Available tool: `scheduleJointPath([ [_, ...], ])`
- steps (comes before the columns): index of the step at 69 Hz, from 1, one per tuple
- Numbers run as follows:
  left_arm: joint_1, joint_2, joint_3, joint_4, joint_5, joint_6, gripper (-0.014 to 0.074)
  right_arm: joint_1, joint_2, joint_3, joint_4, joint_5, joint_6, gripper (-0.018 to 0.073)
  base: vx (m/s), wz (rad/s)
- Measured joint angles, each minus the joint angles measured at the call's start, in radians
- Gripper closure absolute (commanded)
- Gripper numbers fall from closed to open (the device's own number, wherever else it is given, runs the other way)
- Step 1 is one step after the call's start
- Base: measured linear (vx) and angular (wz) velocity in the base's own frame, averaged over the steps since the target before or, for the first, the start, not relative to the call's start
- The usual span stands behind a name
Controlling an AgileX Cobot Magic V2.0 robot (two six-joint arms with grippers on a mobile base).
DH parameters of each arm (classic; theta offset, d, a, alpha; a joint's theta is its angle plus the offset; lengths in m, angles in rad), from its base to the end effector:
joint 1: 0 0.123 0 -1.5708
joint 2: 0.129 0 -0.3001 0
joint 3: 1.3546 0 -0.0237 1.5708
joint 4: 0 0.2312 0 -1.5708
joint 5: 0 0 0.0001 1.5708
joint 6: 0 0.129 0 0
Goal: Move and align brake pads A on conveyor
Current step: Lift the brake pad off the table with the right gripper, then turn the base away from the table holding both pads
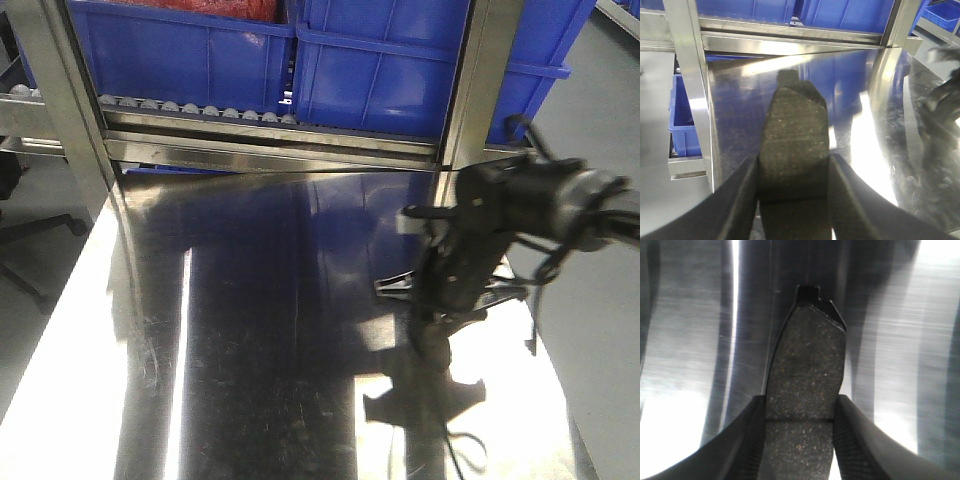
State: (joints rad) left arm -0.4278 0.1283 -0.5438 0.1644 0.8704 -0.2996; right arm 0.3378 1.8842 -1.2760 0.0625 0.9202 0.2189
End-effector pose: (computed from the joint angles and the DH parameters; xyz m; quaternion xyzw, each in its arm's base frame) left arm 0.0255 0.0061 0.2862 0.0607 0.8195 -0.1243 0.5562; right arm 0.3351 0.1245 0.1719 -0.0420 0.9967 0.0428 0.0551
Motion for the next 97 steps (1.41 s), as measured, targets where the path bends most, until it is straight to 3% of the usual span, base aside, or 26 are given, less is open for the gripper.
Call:
scheduleJointPath([
  [21, 0.000, 0.000, 0.000, 0.000, 0.000, 0.000, 0.0602, -0.136, -0.279, 0.179, -0.049, -0.055, -0.110, 0.0561, 0.00, 0.00],
  [47, 0.000, 0.000, 0.000, 0.000, 0.000, 0.000, 0.0602, -0.145, -0.740, 0.448, -0.130, -0.236, -0.123, 0.0561, 0.00, 0.00],
  [73, 0.000, 0.000, 0.000, 0.000, 0.000, 0.000, 0.0602, -0.145, -1.201, 0.711, -0.131, -0.403, -0.159, 0.0561, 0.00, 0.00],
  [97, 0.000, 0.000, 0.000, 0.000, 0.000, 0.000, 0.0602, -0.145, -1.530, 0.850, -0.138, -0.468, -0.160, 0.0561, 0.00, 0.00],
])
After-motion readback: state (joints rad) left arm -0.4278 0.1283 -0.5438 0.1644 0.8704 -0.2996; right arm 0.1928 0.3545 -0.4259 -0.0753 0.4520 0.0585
